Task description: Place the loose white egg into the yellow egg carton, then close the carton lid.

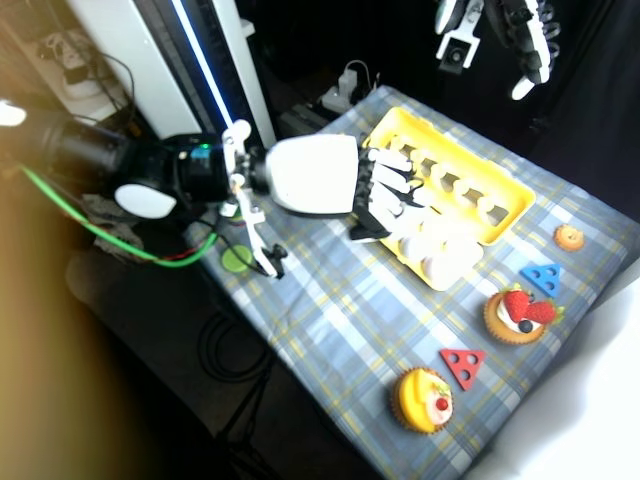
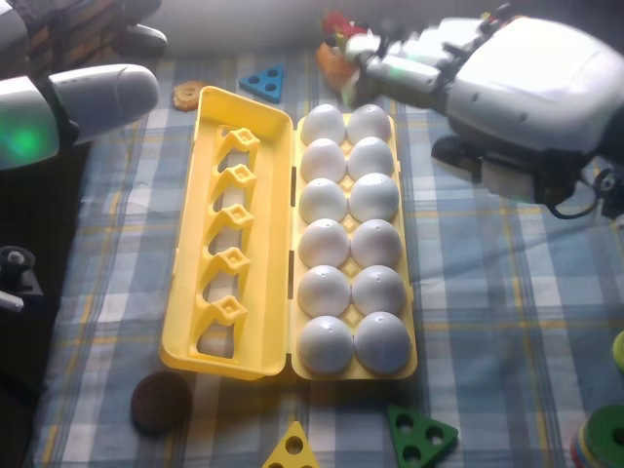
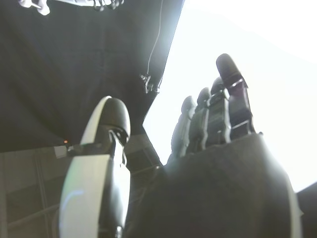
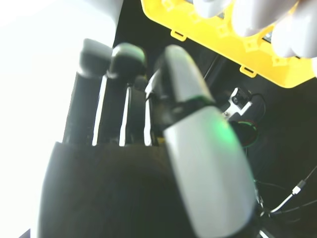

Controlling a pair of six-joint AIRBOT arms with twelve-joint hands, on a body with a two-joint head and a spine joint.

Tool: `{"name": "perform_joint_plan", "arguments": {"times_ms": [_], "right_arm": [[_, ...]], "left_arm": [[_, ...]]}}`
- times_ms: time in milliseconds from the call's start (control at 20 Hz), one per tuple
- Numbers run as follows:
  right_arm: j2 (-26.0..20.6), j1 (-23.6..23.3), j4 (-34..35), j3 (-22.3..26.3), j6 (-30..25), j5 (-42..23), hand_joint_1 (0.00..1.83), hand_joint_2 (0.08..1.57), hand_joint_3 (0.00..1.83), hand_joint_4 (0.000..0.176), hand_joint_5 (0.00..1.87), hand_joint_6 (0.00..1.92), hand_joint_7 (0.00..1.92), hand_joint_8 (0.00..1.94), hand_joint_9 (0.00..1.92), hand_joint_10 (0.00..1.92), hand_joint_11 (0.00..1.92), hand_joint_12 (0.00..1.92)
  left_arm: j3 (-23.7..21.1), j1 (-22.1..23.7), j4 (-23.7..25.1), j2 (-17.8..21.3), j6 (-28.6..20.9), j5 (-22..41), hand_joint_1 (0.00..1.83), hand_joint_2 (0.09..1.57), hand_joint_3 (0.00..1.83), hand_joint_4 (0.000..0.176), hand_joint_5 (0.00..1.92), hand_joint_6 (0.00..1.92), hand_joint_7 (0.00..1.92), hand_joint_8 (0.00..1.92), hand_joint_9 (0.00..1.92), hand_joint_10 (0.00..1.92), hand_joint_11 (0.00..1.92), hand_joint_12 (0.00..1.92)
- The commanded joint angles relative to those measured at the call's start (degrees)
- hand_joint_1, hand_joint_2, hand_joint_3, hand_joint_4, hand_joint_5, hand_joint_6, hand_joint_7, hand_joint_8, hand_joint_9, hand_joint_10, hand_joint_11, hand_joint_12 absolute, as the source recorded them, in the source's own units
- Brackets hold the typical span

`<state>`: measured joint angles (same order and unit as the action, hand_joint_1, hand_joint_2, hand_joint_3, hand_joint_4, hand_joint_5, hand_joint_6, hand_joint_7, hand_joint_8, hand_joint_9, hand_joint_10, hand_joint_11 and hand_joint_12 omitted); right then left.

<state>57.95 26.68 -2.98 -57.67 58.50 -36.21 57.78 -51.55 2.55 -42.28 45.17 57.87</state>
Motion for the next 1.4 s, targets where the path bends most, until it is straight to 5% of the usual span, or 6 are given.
{"name": "perform_joint_plan", "arguments": {"times_ms": [0,100,200,250,500,1350], "right_arm": [[-1.24,-0.57,-0.25,0.76,-0.02,-7.55,1.07,1.29,0.00,0.000,0.00,0.39,0.07,0.86,0.00,1.24,0.00,1.92],[-3.53,-0.31,-0.67,2.29,-0.01,-7.85,1.25,1.22,0.16,0.000,0.00,0.01,0.63,1.55,1.06,1.60,1.12,1.85],[-5.65,0.80,-0.66,3.40,0.06,-8.47,0.79,1.19,0.10,0.000,0.07,0.03,0.08,0.81,0.13,1.21,0.15,1.92],[-7.16,1.73,-0.50,4.19,0.09,-8.77,0.77,1.19,0.03,0.000,0.00,0.00,0.00,0.04,0.01,0.09,0.01,1.53],[-12.65,6.06,2.98,8.17,6.38,-9.64,0.70,1.23,0.00,0.034,0.00,0.00,0.00,0.00,0.00,0.00,0.00,0.08],[-20.19,12.33,5.60,13.83,11.45,-11.98,0.54,1.16,0.00,0.097,0.00,0.00,0.00,0.00,0.00,0.00,0.00,0.00]], "left_arm": [[-0.18,0.81,-1.79,0.04,-0.43,7.17,0.70,1.21,0.00,0.000,0.10,0.01,0.05,0.01,0.05,0.01,0.00,0.82],[-0.34,0.48,-2.30,0.07,-0.44,7.27,0.66,1.22,0.00,0.000,0.08,0.00,0.04,0.00,0.04,0.00,0.00,0.82],[-0.47,0.08,-2.92,0.08,-0.45,7.58,0.60,1.25,0.00,0.000,0.03,0.00,0.04,0.00,0.07,0.01,0.00,0.95],[-0.51,-0.35,-3.45,0.06,-0.51,7.93,0.59,1.27,0.01,0.000,0.00,0.00,0.04,0.00,0.09,0.01,0.00,0.98],[-0.45,-3.12,-5.81,0.02,-1.54,9.86,0.50,1.29,0.00,0.000,0.00,0.00,0.00,0.00,0.03,0.00,0.00,1.12],[5.87,-10.68,-8.43,-4.32,-15.32,0.18,0.00,1.29,0.00,0.000,0.00,0.00,0.00,0.00,0.18,0.02,0.00,1.49]]}}
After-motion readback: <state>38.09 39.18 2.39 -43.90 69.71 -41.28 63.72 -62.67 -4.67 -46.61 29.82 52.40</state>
